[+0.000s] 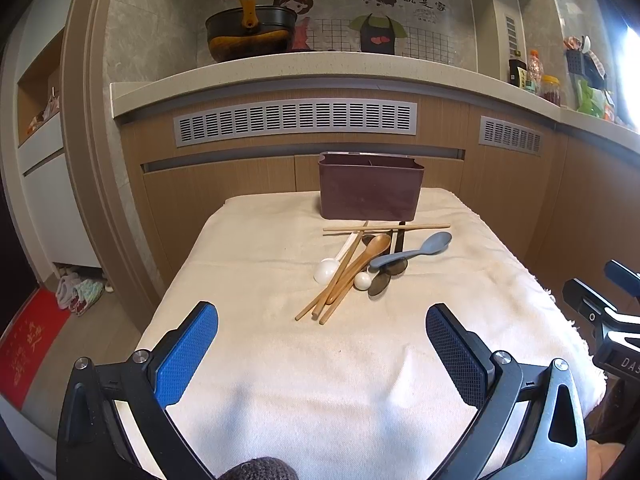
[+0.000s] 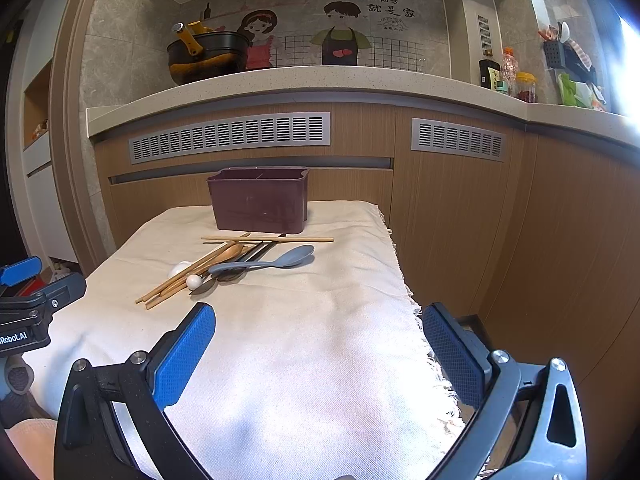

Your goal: Organize utensils

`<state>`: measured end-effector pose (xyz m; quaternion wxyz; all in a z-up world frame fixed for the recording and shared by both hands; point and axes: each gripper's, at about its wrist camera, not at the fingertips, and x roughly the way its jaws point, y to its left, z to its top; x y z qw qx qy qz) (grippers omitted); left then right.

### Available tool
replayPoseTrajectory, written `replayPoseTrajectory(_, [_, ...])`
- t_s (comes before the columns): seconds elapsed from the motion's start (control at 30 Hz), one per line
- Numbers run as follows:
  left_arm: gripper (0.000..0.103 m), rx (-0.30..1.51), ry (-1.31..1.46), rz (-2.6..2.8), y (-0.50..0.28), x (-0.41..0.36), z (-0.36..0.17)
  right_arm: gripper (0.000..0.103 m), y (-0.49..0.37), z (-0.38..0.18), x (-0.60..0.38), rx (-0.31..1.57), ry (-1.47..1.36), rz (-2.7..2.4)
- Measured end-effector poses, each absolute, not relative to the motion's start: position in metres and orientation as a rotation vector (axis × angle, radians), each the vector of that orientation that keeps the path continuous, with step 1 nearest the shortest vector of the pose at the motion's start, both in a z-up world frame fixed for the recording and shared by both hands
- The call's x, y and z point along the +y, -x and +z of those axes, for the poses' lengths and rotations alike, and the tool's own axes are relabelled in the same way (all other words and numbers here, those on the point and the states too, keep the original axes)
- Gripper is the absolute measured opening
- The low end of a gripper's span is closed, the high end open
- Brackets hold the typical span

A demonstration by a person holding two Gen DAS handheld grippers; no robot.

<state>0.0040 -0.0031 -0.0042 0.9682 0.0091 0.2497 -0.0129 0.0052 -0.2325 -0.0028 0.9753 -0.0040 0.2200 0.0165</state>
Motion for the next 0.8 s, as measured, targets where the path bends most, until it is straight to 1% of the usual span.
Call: replayPoseTrajectory(0.8, [0.103,0.52,-0.023,-0.027,-0.006,-0.0043,-0.0064,0.103,-0.0063,-0.005,-0.232,0.451,0.003,0.038])
